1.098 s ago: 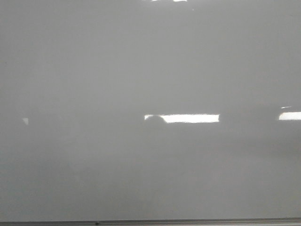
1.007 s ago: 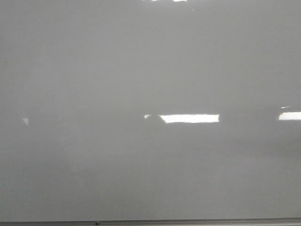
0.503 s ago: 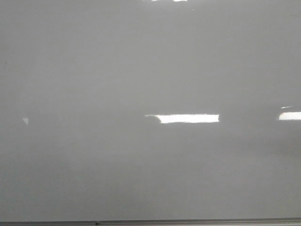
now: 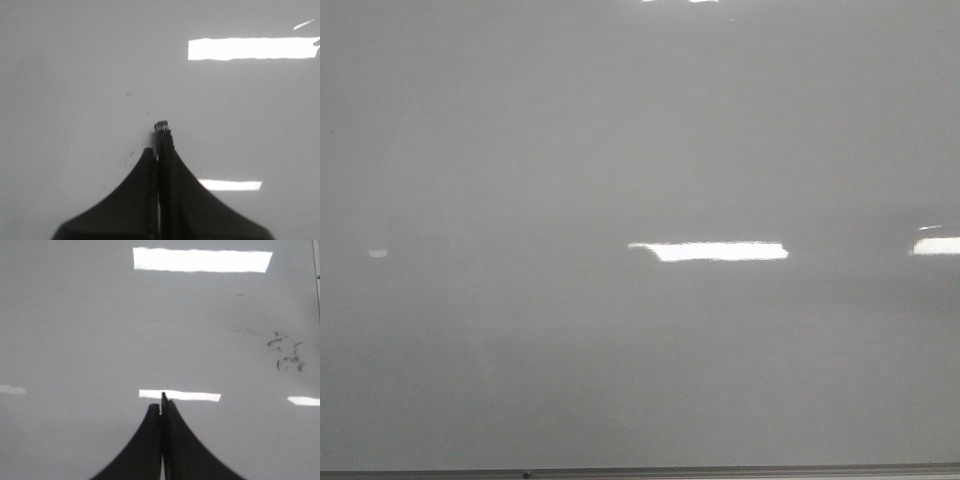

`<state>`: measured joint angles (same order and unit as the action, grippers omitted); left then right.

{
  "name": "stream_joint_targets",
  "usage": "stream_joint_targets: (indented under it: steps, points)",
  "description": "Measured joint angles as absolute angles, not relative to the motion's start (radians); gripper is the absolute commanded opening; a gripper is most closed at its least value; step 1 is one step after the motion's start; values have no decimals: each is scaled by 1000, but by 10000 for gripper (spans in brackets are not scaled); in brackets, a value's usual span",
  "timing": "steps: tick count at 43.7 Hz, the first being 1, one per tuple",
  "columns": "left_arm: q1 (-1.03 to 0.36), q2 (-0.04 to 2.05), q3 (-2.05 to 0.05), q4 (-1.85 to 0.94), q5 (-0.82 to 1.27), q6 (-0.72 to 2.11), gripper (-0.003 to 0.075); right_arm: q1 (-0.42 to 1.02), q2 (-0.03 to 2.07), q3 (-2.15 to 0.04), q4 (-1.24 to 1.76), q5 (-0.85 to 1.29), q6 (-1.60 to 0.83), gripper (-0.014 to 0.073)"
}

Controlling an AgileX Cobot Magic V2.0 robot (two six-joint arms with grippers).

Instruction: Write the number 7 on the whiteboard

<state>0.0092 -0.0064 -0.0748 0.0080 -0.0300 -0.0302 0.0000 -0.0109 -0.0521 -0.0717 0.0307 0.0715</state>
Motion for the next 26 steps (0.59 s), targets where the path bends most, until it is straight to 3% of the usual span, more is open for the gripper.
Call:
stream_joint_targets:
  steps: [10, 26]
  points:
    - [9, 28, -346, 14, 133, -30, -20, 0, 5, -288, -72, 213, 71, -68]
    - [9, 339, -705, 18, 504, -30, -20, 0, 282, -689, -53, 599, 71, -68]
